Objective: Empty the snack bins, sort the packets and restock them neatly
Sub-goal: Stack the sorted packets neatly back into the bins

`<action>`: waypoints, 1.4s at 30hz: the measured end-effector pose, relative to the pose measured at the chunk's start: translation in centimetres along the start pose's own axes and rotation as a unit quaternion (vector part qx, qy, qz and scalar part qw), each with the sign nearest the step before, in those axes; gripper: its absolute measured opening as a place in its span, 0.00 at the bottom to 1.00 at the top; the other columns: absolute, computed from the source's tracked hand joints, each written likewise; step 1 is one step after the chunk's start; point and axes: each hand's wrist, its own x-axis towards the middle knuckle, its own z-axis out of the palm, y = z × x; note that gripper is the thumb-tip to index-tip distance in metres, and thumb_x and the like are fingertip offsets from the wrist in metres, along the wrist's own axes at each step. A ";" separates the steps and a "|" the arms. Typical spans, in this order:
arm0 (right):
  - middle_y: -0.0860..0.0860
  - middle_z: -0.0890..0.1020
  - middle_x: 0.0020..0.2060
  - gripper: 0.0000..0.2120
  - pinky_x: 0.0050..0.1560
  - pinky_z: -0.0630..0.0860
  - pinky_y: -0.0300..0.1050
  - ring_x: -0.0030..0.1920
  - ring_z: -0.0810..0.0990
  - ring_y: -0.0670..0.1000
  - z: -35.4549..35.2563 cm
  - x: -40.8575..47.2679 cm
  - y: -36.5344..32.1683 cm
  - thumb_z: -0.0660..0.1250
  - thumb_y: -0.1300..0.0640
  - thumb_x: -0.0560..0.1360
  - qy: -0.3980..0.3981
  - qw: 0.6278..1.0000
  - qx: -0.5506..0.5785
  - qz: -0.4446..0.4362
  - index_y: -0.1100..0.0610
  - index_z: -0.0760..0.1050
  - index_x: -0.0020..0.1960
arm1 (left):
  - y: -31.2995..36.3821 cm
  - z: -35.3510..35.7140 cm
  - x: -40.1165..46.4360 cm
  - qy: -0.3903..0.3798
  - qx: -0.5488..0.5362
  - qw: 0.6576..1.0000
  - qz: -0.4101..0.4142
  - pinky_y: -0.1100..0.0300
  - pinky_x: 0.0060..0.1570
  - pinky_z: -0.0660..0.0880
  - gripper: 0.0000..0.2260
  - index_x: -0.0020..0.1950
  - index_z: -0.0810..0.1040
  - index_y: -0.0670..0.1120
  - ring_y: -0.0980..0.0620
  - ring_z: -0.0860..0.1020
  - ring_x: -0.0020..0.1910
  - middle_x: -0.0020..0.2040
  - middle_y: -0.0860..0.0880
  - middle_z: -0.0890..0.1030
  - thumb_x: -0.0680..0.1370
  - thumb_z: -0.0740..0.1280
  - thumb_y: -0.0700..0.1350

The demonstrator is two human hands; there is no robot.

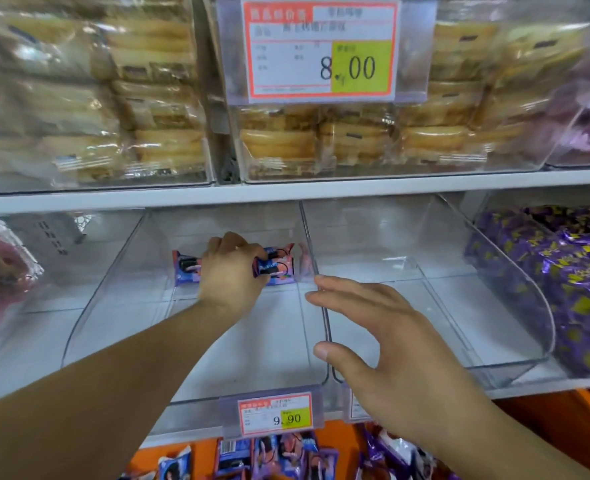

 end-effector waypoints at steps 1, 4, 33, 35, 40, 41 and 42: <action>0.17 0.59 0.71 0.23 0.67 0.54 0.23 0.76 0.55 0.31 0.0 0.0 -0.1 0.69 0.41 0.79 0.000 1.000 -0.002 0.000 0.29 0.69 0.73 | 0.0 0.0 0.0 -0.004 0.006 1.000 -0.004 0.47 0.51 0.76 0.16 0.53 0.87 0.51 0.37 0.76 0.51 0.50 0.44 0.79 0.67 0.82 0.48; 0.17 0.60 0.71 0.23 0.65 0.49 0.17 0.76 0.55 0.30 0.1 0.1 0.1 0.69 0.42 0.80 0.004 1.000 -0.004 -0.001 0.30 0.69 0.73 | 0.0 0.1 0.1 -0.006 0.005 1.000 -0.013 0.47 0.51 0.76 0.17 0.55 0.86 0.51 0.37 0.76 0.52 0.52 0.44 0.80 0.68 0.82 0.49; 0.46 0.78 0.63 0.21 0.57 0.78 0.46 0.58 0.80 0.50 15.1 -8.8 2.7 0.74 0.52 0.79 -0.367 0.918 -0.040 0.142 0.46 0.75 0.70 | -3.5 -2.2 -29.9 -0.430 -0.144 0.888 -0.074 0.57 0.62 0.74 0.15 0.66 0.77 0.56 0.52 0.77 0.62 0.66 0.53 0.76 0.80 0.71 0.56; 0.52 0.77 0.69 0.25 0.61 0.77 0.46 0.63 0.79 0.54 16.9 -9.0 3.6 0.73 0.54 0.78 -0.378 0.913 -0.070 0.135 0.48 0.73 0.74 | -3.2 -1.0 -30.3 -0.434 -0.127 0.889 -0.076 0.55 0.65 0.74 0.21 0.72 0.75 0.52 0.49 0.76 0.65 0.68 0.51 0.75 0.80 0.71 0.57; 0.55 0.66 0.79 0.34 0.77 0.63 0.50 0.80 0.61 0.58 22.5 -8.7 5.1 0.75 0.55 0.77 -0.395 0.905 -0.092 0.128 0.48 0.67 0.80 | -3.7 4.0 -30.5 -0.438 -0.087 0.893 -0.063 0.54 0.65 0.72 0.24 0.67 0.80 0.52 0.45 0.74 0.65 0.63 0.48 0.75 0.76 0.71 0.63; 0.56 0.64 0.79 0.35 0.79 0.59 0.51 0.80 0.57 0.60 23.6 -8.9 5.6 0.75 0.53 0.76 -0.401 0.901 -0.109 0.129 0.47 0.66 0.80 | -3.8 5.1 -30.8 -0.449 -0.082 0.888 -0.059 0.53 0.65 0.71 0.24 0.66 0.81 0.53 0.45 0.73 0.65 0.63 0.49 0.75 0.76 0.71 0.65; 0.55 0.63 0.79 0.36 0.80 0.57 0.53 0.80 0.55 0.61 24.5 -9.2 6.0 0.75 0.50 0.75 -0.401 0.898 -0.126 0.128 0.45 0.66 0.79 | -3.9 6.1 -31.2 -0.446 -0.084 0.890 -0.051 0.52 0.64 0.70 0.24 0.64 0.82 0.54 0.45 0.71 0.64 0.62 0.49 0.75 0.75 0.70 0.67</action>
